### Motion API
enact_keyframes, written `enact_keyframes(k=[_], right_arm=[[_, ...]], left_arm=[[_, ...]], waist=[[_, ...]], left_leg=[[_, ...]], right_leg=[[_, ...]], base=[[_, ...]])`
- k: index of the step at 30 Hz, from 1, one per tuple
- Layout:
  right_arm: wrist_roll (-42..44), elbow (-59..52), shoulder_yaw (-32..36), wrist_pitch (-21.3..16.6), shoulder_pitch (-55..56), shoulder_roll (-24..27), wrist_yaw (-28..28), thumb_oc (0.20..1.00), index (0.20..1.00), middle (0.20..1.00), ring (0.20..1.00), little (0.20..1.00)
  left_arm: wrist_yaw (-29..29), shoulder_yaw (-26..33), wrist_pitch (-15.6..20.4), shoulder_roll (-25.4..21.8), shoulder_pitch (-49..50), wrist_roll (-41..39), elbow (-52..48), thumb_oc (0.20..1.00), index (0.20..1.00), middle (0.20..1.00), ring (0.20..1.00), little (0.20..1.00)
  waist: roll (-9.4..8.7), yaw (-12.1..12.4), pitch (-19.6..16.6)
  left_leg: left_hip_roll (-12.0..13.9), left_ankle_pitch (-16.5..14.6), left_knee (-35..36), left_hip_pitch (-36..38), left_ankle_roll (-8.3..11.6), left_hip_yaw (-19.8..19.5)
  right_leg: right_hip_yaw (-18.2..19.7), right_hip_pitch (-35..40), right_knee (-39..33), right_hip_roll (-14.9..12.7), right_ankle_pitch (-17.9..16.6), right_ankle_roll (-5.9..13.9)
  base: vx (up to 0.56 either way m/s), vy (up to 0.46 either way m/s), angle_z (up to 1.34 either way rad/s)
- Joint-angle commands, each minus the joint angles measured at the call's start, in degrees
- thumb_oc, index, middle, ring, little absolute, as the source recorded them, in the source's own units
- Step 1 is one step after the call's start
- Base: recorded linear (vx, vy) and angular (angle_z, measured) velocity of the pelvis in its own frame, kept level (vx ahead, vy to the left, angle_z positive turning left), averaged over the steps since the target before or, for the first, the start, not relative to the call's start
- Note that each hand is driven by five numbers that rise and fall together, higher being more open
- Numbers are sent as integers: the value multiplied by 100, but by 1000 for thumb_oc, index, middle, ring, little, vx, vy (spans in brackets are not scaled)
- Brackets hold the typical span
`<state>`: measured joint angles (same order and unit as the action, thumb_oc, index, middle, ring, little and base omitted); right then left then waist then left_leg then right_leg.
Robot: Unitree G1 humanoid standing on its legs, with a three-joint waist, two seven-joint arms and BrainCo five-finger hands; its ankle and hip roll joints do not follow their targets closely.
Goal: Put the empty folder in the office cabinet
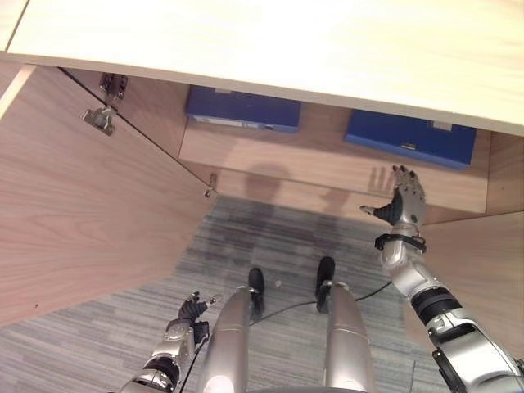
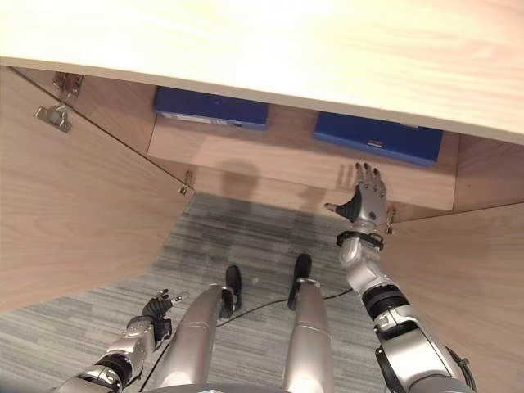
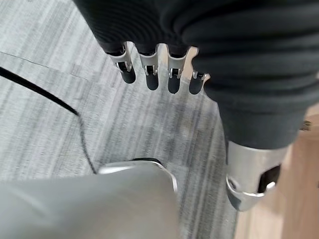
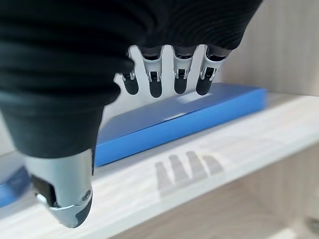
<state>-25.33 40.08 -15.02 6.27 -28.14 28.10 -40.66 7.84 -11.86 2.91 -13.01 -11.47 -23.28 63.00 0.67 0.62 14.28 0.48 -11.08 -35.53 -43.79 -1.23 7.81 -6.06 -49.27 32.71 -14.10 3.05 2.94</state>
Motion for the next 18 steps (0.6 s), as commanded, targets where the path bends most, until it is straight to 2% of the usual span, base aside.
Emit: enact_keyframes(k=[1,5,9,10,12,13,17,18], right_arm=[[650,305,110,-74,-185,156,-192,1000,1000,1000,1000,1000],[882,635,105,-122,-32,73,-103,1000,1000,1000,1000,1000],[1157,1233,-75,-229,241,-170,181,1000,1000,1000,1000,1000],[1410,1582,-94,-277,397,-374,398,1000,1000,1000,1000,1000],[1499,1728,-104,-294,500,-479,513,1000,1000,1000,1000,1000],[1703,2117,-27,-319,750,-688,739,1000,1000,1000,1000,1000],[1773,2354,-39,-313,952,-861,1028,1000,1000,1000,1000,1000],[1784,2527,-1,-322,1169,-924,1256,1000,1000,1000,1000,1000]], left_arm=[[15,75,11,14,214,30,274,1000,1000,1000,1000,1000],[21,124,-4,2,260,76,390,1000,1000,1000,1000,1000],[-6,99,-4,6,248,125,480,1000,1000,1000,1000,1000],[-5,67,-5,26,213,188,568,1000,1000,1000,1000,1000],[-9,65,-16,43,213,250,623,1000,1000,1000,1000,1000],[-23,9,-43,99,236,460,784,1000,1000,1000,1000,1000],[-77,-33,-62,144,238,688,947,1000,1000,1000,1000,1000],[-91,-28,-55,128,296,903,984,1000,1000,1000,1000,1000]], waist=[[117,-2,89],[47,-17,75],[-135,-71,19],[-302,-150,21],[-357,-160,17],[-414,-184,-97],[-443,-228,-211],[-390,-263,-301]], left_leg=[[277,13,32,-370,312,-401],[270,94,321,-105,325,-358],[176,305,1120,621,384,-327],[29,649,1599,1053,368,-269],[-33,700,1847,1336,366,-275],[-134,808,2335,1893,357,-251],[-197,970,2834,2459,372,-210],[-244,1104,3202,2863,336,-174]], right_leg=[[163,-9,-697,-145,-764,389],[63,271,-1059,-145,-896,425],[-133,1068,-1988,-83,-1166,525],[-290,1509,-2493,-117,-1517,553],[-341,1752,-2703,-101,-1604,594],[-457,2150,-3041,-70,-1783,701],[-538,2513,-3279,-54,-1997,829],[-561,2740,-3310,-29,-2065,916]], base=[[-22,34,0],[6,10,-2],[5,20,-6],[-30,49,-8],[40,101,0],[101,132,5],[57,174,-8],[25,248,-13]])
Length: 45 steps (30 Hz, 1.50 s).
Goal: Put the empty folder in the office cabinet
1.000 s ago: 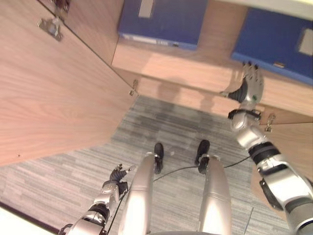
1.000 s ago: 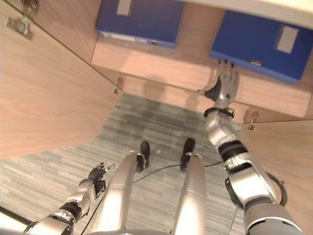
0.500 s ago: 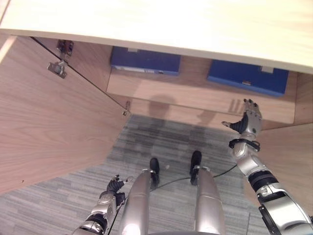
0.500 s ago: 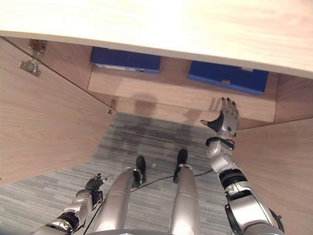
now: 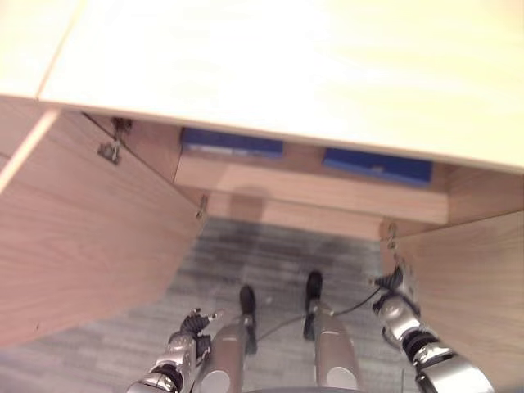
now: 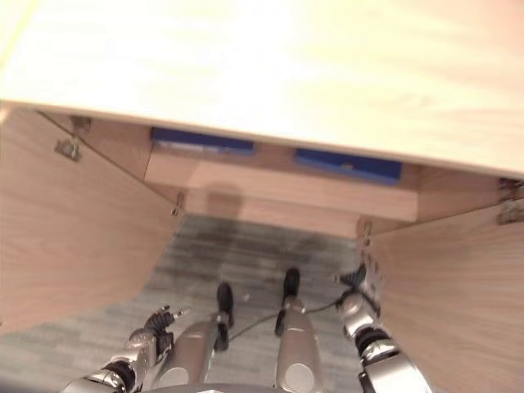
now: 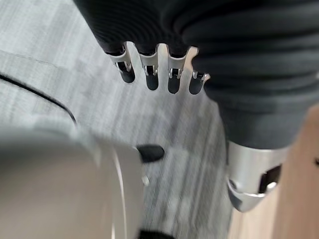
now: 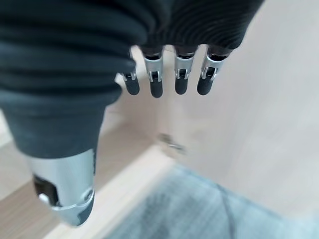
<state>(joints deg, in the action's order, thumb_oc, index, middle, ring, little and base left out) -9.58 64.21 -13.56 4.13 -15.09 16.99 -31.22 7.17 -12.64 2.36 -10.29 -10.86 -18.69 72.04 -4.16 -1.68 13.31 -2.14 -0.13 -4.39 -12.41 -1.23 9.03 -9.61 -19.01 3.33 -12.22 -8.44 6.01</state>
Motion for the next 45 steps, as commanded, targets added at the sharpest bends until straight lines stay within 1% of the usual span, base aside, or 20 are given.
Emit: enact_keyframes(k=[1,5,9,12,14,17,19,21,22,23,25,27,29,31,34,37,39,40,42,45], right_arm=[[312,162,-80,-136,-85,141,459,1000,1000,1000,1000,1000],[550,190,285,-222,415,85,903,1000,1000,1000,1000,1000],[668,408,546,-255,824,-42,1158,1000,1000,1000,1000,1000],[756,607,634,-244,967,-116,1342,1000,1000,1000,1000,1000],[811,750,686,-227,1049,-153,1420,1000,1000,1000,1000,1000],[920,957,707,-193,1087,-190,1521,1000,1000,1000,1000,1000],[950,1052,626,-222,1148,-236,1587,1000,1000,1000,1000,1000],[953,1076,593,-226,1185,-255,1611,1000,1000,1000,1000,1000],[1047,1110,560,-251,1226,-262,1624,1000,1000,1000,1000,1000],[1096,1132,577,-264,1244,-249,1611,1000,1000,1000,1000,1000],[1141,1155,598,-281,1277,-237,1603,1000,1000,1000,1000,1000],[1294,1174,687,-333,1363,-167,1582,1000,1000,1000,1000,1000],[1323,1180,686,-342,1365,-138,1558,1000,1000,1000,1000,1000],[1371,1176,668,-347,1358,-66,1573,1000,1000,1000,1000,1000],[1438,1221,695,-368,1435,22,1560,1000,1000,1000,1000,1000],[1484,1244,765,-397,1506,81,1611,1000,1000,1000,1000,1000],[1504,1236,796,-412,1535,95,1628,1000,1000,1000,1000,1000],[1598,1100,932,-472,1611,147,1634,1000,1000,1000,1000,1000],[1717,644,1117,-573,1737,243,1541,1000,1000,1000,1000,1000],[1726,68,1239,-645,1858,354,1484,1000,1000,1000,1000,1000]], left_arm=[[-59,31,-8,-152,261,574,123,1000,1000,1000,1000,1000],[-20,495,-191,-289,560,1069,537,1000,1000,1000,1000,1000],[-127,769,-214,-310,862,1228,704,1000,1000,1000,1000,1000],[-219,837,-231,-285,972,1193,705,1000,1000,1000,1000,1000],[-254,868,-243,-278,995,1196,728,1000,1000,1000,1000,1000],[-300,877,-242,-248,1017,1138,712,1000,1000,1000,1000,1000],[-308,905,-234,-206,1035,1099,670,1000,1000,1000,1000,1000],[-315,909,-227,-213,1042,1077,658,1000,1000,1000,1000,1000],[-335,915,-234,-205,1004,989,636,1000,1000,1000,1000,1000],[-339,916,-234,-196,983,972,620,1000,1000,1000,1000,1000],[-337,922,-230,-187,978,956,609,1000,1000,1000,1000,1000],[-347,948,-259,-125,947,830,583,1000,1000,1000,1000,1000],[-339,929,-262,-114,927,791,558,1000,1000,1000,1000,1000],[-362,927,-254,-84,876,719,546,1000,1000,1000,1000,1000],[-339,932,-242,-55,846,626,583,1000,1000,1000,1000,1000],[-386,936,-261,-51,868,563,624,1000,1000,1000,1000,1000],[-394,927,-261,-47,880,566,647,1000,1000,1000,1000,1000],[-415,877,-287,-51,854,670,740,1000,1000,1000,1000,1000],[-405,877,-289,-98,861,777,724,1000,1000,1000,1000,1000],[-391,915,-295,-127,870,823,692,1000,1000,1000,1000,1000]], waist=[[148,-44,-209],[522,116,-378],[609,211,-660],[587,308,-787],[509,348,-900],[426,403,-1029],[418,393,-1093],[394,381,-1103],[350,329,-1049],[351,304,-1024],[342,278,-1005],[298,154,-915],[274,144,-845],[233,137,-731],[43,85,-728],[9,65,-839],[22,34,-910],[113,-125,-1129],[89,-257,-1263],[78,-333,-1284]], left_leg=[[32,91,248,-65,309,-253],[237,186,766,907,221,92],[240,172,918,1130,159,361],[262,182,937,1113,146,610],[242,197,939,1072,151,758],[347,339,901,937,221,1049],[620,546,866,853,333,1339],[715,630,851,825,391,1398],[971,840,779,730,512,1398],[1088,930,729,674,575,1426],[1195,997,667,612,630,1440],[1552,1012,177,411,742,1531],[1624,978,-102,300,779,1443],[1525,708,-555,200,741,890],[1114,-30,-1212,310,493,90],[737,-526,-1507,564,276,-488],[637,-646,-1388,668,235,-564],[560,-664,-648,1053,259,-517],[479,-580,-81,1232,323,-436],[405,-538,148,1302,322,-396]], right_leg=[[-218,-208,-263,-202,-880,647],[-613,626,634,-590,-120,535],[-557,1052,1113,-861,-82,553],[-866,1374,1231,-1127,-167,602],[-1048,1596,1109,-1135,-185,650],[-1275,1918,518,-855,35,713],[-1146,1889,27,-320,547,520],[-1093,1915,-125,-148,640,447],[-898,1949,-350,242,808,299],[-852,1959,-419,378,838,250],[-821,2004,-508,503,847,207],[-721,2047,-550,767,951,62],[-646,2021,-489,803,981,8],[-487,1914,-378,825,970,-95],[-199,1800,-352,788,792,-135],[125,1779,-402,954,710,-122],[201,1769,-427,998,694,-110],[317,1730,-517,1128,577,-49],[403,1591,-625,1102,390,26],[471,1512,-659,1078,286,85]], base=[[25,317,-31],[14,242,-80],[0,56,-84],[-61,-20,-28],[-59,-52,-41],[-117,-111,-65],[-157,-200,-109],[-83,-206,-99],[-97,-238,-62],[-97,-237,-42],[-96,-161,-33],[-168,-244,-29],[-120,-118,-19],[-179,-80,-38],[-116,-59,-60],[-10,-50,-69],[40,42,-69],[52,94,-17],[-20,145,-10],[-41,96,-29]])
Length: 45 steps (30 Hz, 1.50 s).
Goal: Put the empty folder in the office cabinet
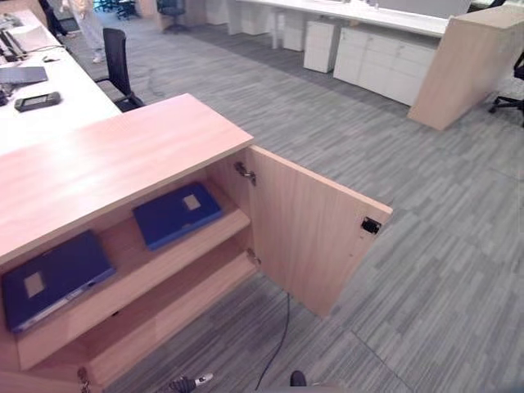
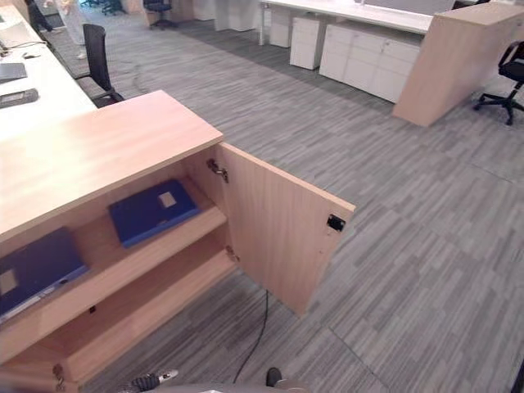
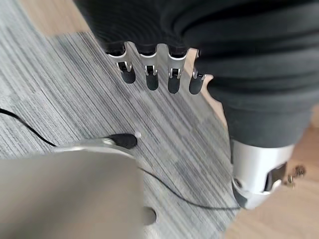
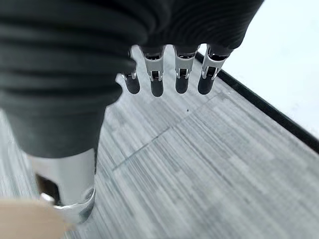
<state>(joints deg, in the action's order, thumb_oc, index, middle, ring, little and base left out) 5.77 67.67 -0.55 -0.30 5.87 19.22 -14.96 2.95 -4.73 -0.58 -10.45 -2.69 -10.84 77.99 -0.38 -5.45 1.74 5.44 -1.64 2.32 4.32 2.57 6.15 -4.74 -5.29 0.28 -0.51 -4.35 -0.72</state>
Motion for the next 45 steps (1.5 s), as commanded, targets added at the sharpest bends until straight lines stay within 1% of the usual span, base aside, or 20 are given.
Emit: enact_keyframes(k=[1,4,5,6,7,8,9,10,13,16,26,32,33,39,45], right_arm=[[170,-665,3,-214,-156,195,-158,1000,1000,1000,1000,1000],[139,-1811,344,-330,87,405,-219,1000,1000,1000,1000,1000],[132,-1840,355,-312,109,404,-218,1000,1000,1000,1000,1000],[88,-2178,452,-358,198,464,-227,1000,1000,1000,1000,1000],[-47,-2638,578,-423,298,580,-225,1000,1000,1000,1000,1000],[-53,-2661,588,-409,315,579,-223,1000,1000,1000,1000,1000],[-168,-3128,721,-515,360,717,-189,1000,1000,1000,1000,1000],[-170,-3135,724,-511,364,717,-188,1000,1000,1000,1000,1000],[-353,-3784,764,-534,460,813,-34,1000,1000,1000,1000,1000],[-437,-4074,706,-570,454,867,80,1000,1000,1000,1000,1000],[-474,-4189,301,-634,-106,1142,242,1000,1000,1000,1000,1000],[-190,-4211,173,-697,-615,1325,270,1000,1000,1000,1000,1000],[-88,-4144,151,-701,-808,1389,246,1000,1000,1000,1000,1000],[144,-3818,42,-700,-1303,1556,175,1000,1000,1000,1000,1000],[426,-3358,-248,-649,-2013,1773,191,1000,1000,1000,1000,1000]], left_arm=[[28,174,-2,-115,74,36,76,1000,1000,1000,1000,1000],[23,368,-21,-140,132,52,33,1000,1000,1000,1000,1000],[23,363,-21,-137,136,53,32,1000,1000,1000,1000,1000],[13,418,-28,-146,154,73,27,1000,1000,1000,1000,1000],[11,520,-30,-163,179,101,43,1000,1000,1000,1000,1000],[11,517,-30,-161,181,103,43,1000,1000,1000,1000,1000],[-24,619,-17,-186,208,115,66,1000,1000,1000,1000,1000],[-24,619,-16,-185,207,116,67,1000,1000,1000,1000,1000],[-53,700,-43,-215,233,177,72,1000,1000,1000,1000,1000],[-67,719,-55,-227,247,272,75,1000,1000,1000,1000,1000],[-86,602,-66,-231,301,509,77,1000,1000,1000,1000,1000],[-77,537,-107,-246,342,580,143,1000,1000,1000,1000,1000],[-86,506,-109,-258,362,592,153,1000,1000,1000,1000,1000],[-76,421,-123,-262,386,569,180,1000,1000,1000,1000,1000],[-76,304,-151,-290,424,548,193,1000,1000,1000,1000,1000]], waist=[[-294,30,-125],[-284,-64,-102],[-281,-50,-103],[-275,-82,-89],[-275,-131,-68],[-273,-118,-72],[-278,-162,-43],[-277,-155,-44],[-281,-177,-39],[-290,-173,-38],[-266,-44,-31],[-222,48,-48],[-216,99,-67],[-207,186,-97],[-220,318,-62]], left_leg=[[-389,-369,-426,-316,-64,-91],[-473,-340,-303,-234,-72,-16],[-472,-341,-297,-224,-73,-7],[-499,-344,-292,-216,-86,30],[-541,-355,-302,-209,-119,83],[-541,-358,-302,-208,-121,94],[-602,-365,-274,-180,-178,192],[-603,-365,-271,-179,-179,199],[-653,-338,-195,-132,-221,286],[-704,-309,-115,-84,-263,314],[-819,-247,82,72,-332,287],[-841,-216,157,117,-332,238],[-845,-215,181,134,-331,212],[-855,-200,227,168,-319,157],[-839,-186,242,140,-298,91]], right_leg=[[28,128,-362,-97,-160,774],[113,43,-347,-125,-247,839],[122,45,-345,-123,-247,840],[181,-6,-322,-128,-282,870],[262,-97,-278,-137,-344,903],[272,-102,-274,-135,-344,904],[369,-231,-245,-152,-459,961],[376,-234,-243,-151,-460,962],[445,-314,-237,-161,-532,998],[464,-350,-232,-175,-589,1027],[447,-396,-267,-232,-712,1069],[396,-390,-290,-269,-719,1070],[371,-372,-311,-276,-723,1073],[288,-335,-364,-292,-728,1068],[193,-328,-414,-311,-727,1074]], base=[[-42,97,-50],[-44,85,-34],[-31,58,-35],[-52,78,-27],[-53,78,-19],[-93,118,-26],[-58,70,-31],[-75,84,-36],[-31,40,-20],[-16,27,-20],[2,9,-2],[6,2,2],[17,0,12],[21,-5,6],[13,-15,11]])
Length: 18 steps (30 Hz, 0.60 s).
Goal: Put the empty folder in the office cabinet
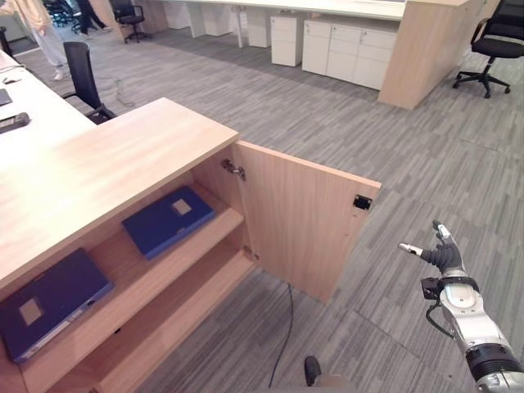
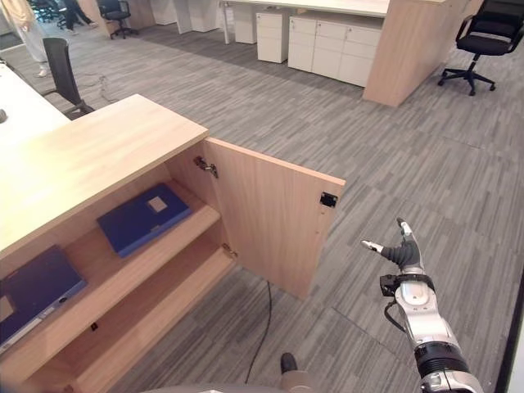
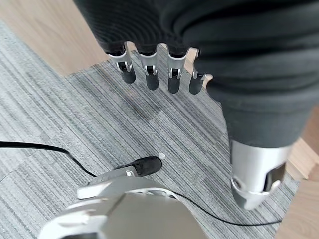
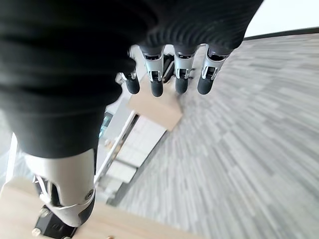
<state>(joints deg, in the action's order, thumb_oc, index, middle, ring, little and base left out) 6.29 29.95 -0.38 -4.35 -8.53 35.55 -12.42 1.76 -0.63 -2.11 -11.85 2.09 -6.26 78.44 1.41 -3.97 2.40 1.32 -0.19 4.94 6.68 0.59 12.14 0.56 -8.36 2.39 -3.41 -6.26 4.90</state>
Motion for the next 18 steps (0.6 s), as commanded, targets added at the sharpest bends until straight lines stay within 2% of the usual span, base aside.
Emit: enact_keyframes(k=[1,10,18], right_arm=[[377,426,-275,-248,-587,141,-64,1000,1000,1000,1000,1000],[679,841,-649,-183,-1330,415,42,1000,1000,1000,1000,1000],[1257,1053,-959,-239,-1783,254,243,1000,1000,1000,1000,1000]], left_arm=[[44,-101,2,-149,-57,90,149,1000,1000,1000,1000,1000],[49,-201,-36,-183,-53,1,160,1000,1000,1000,1000,1000],[29,-293,-46,-177,-65,-95,149,1000,1000,1000,1000,1000]], waist=[[-398,164,-126],[-390,270,-76],[-385,335,-67]], left_leg=[[-427,-330,-20,-98,-100,-510],[-394,-272,-5,-218,-54,-604],[-368,-259,6,-240,-20,-621]], right_leg=[[-339,-22,-624,-21,-536,512],[-465,-14,-662,-49,-472,489],[-520,24,-711,-41,-434,484]], base=[[2,-14,5],[0,-14,9],[6,-11,3]])
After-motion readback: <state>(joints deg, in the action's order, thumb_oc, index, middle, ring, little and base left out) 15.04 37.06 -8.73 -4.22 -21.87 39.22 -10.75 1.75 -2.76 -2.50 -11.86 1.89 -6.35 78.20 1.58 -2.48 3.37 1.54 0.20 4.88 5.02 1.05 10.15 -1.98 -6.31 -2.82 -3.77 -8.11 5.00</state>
